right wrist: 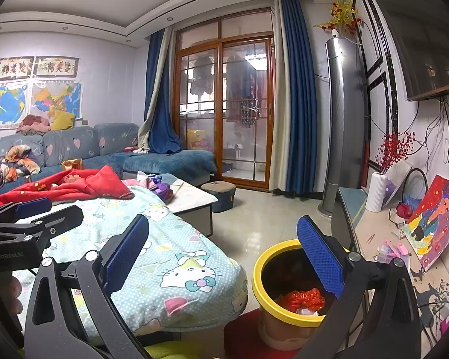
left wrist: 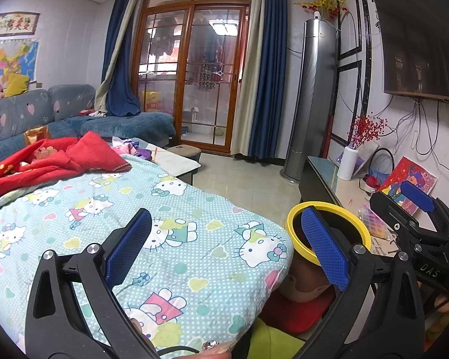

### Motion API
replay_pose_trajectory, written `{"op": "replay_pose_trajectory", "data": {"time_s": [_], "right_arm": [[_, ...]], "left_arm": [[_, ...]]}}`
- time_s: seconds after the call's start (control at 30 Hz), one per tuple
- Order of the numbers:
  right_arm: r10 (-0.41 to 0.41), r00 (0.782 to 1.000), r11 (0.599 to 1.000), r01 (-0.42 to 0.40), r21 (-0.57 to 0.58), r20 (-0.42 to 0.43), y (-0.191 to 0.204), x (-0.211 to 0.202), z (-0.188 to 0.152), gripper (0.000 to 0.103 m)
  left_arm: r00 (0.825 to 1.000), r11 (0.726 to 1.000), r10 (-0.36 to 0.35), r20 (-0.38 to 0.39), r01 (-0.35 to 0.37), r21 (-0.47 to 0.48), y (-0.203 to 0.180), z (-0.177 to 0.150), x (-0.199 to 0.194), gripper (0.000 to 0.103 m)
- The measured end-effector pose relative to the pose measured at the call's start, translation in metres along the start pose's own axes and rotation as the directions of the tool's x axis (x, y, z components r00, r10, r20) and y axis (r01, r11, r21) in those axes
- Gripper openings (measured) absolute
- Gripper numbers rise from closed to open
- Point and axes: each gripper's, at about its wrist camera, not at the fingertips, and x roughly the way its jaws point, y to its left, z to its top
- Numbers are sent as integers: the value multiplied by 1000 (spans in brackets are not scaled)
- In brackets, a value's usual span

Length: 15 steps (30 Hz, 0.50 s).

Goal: Collect trash

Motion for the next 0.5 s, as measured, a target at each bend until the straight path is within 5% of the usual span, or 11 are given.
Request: {"op": "replay_pose_trajectory", "data": {"time_s": [0.33, 0.5], "right_arm": [[11, 1000, 1000, -12, -16, -26, 2, 9, -1, 97], [144, 981, 988, -150, -32, -129, 42, 34, 13, 97]], "left_arm": [[1000, 1000, 22, -22, -22, -3, -1, -2, 3, 92], [996, 995, 50, -75, -56, -79, 28, 3, -2, 92]]}}
